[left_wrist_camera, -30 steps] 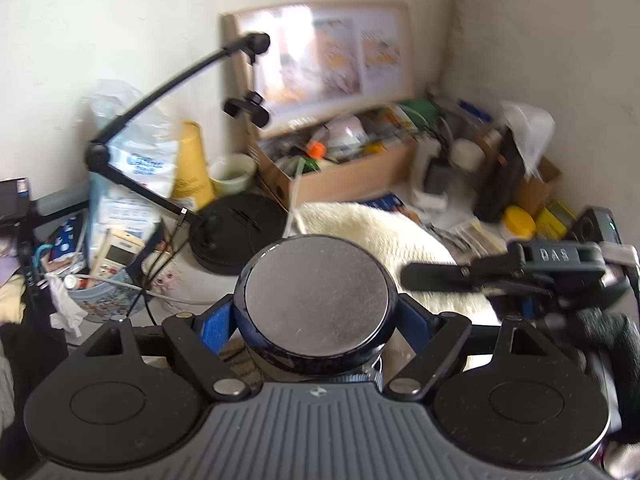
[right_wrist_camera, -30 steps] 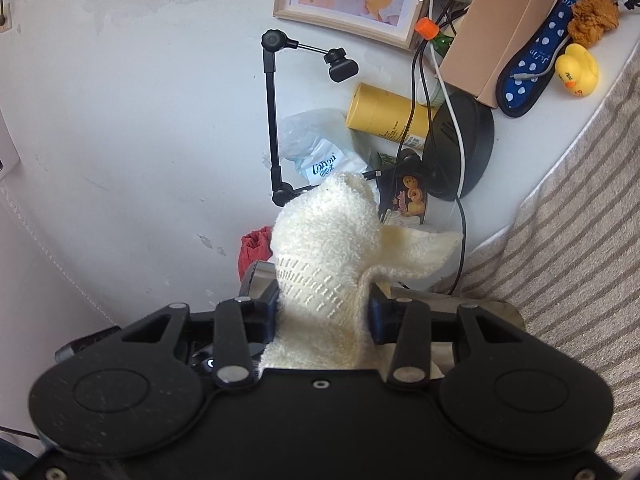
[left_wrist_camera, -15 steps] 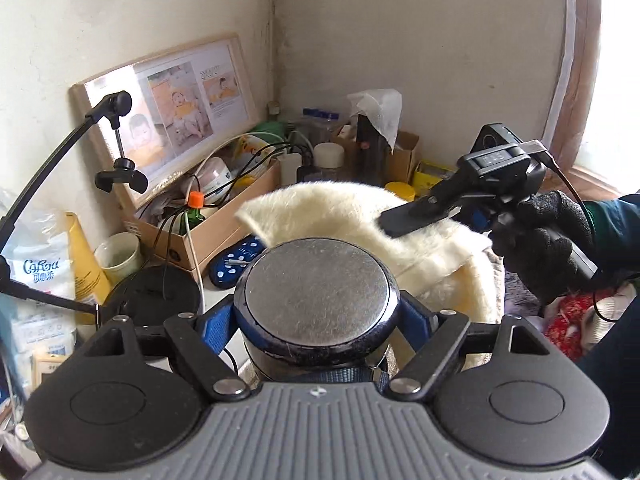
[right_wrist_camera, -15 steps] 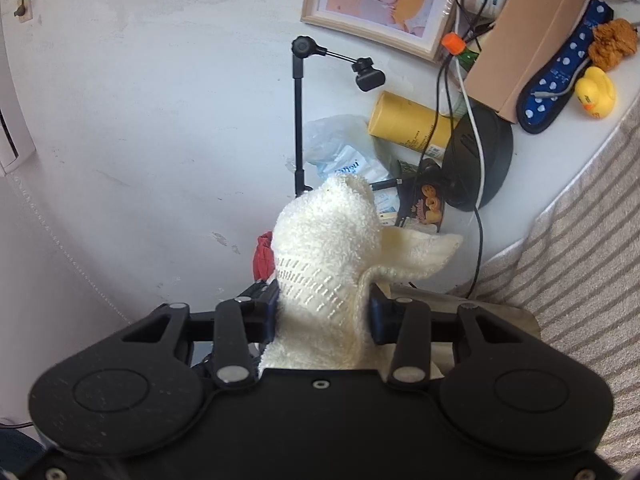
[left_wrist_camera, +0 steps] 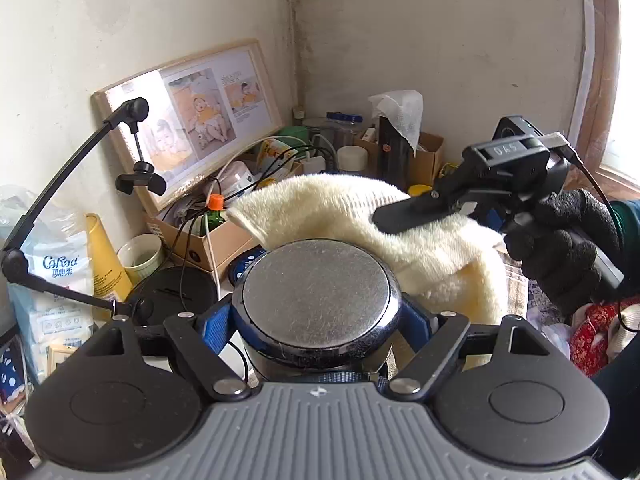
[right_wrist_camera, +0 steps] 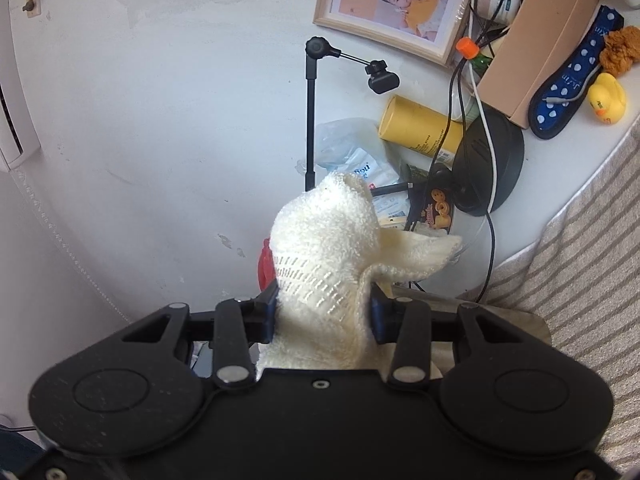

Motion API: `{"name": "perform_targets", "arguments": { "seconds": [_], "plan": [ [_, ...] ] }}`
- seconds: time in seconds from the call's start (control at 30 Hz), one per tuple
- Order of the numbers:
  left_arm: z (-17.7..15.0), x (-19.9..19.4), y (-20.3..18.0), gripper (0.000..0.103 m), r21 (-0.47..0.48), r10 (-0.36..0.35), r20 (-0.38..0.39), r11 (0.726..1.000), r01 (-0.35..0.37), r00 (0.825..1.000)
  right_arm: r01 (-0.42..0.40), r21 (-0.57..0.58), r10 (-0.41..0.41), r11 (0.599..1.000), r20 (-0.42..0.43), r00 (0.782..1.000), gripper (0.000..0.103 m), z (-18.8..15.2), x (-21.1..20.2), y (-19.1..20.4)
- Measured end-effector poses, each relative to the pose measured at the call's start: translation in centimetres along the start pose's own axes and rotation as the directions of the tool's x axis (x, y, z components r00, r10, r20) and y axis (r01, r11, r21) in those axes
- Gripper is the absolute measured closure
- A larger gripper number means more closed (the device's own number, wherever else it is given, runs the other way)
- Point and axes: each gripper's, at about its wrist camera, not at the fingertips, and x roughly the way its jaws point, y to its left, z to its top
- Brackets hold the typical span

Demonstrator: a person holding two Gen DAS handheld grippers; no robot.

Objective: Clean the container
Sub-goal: 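Rub the cloth in the right gripper over the tumbler top, then wipe the tumbler side with the cloth while left gripper tilts the tumbler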

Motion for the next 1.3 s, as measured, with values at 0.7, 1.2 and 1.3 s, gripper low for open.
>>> {"name": "perform_targets", "arguments": {
  "seconds": [0.7, 1.2, 1.3],
  "plan": [
    [0.4, 0.2, -0.5, 0.02, -0.029, 0.043, -0.024, 0.999, -0.044, 0.999, 0.142, 0.079, -0.137, 0.987, -0.065, 0.988, 0.062, -1.5, 1.3, -5.6],
    [2.2, 0.9, -0.7, 0.02, -0.032, 0.061, -0.145, 0.997, -0.066, 0.988, 0.281, 0.113, -0.263, 0.953, -0.149, 0.953, 0.062, -2.2, 2.5, -10.6],
    [2.7, 1.2, -0.8, 0.02, -0.035, 0.066, -0.187, 0.997, -0.074, 0.98, 0.298, 0.125, -0.278, 0.946, -0.154, 0.948, 0.062, -2.4, 2.6, -11.4]
  ]
}}
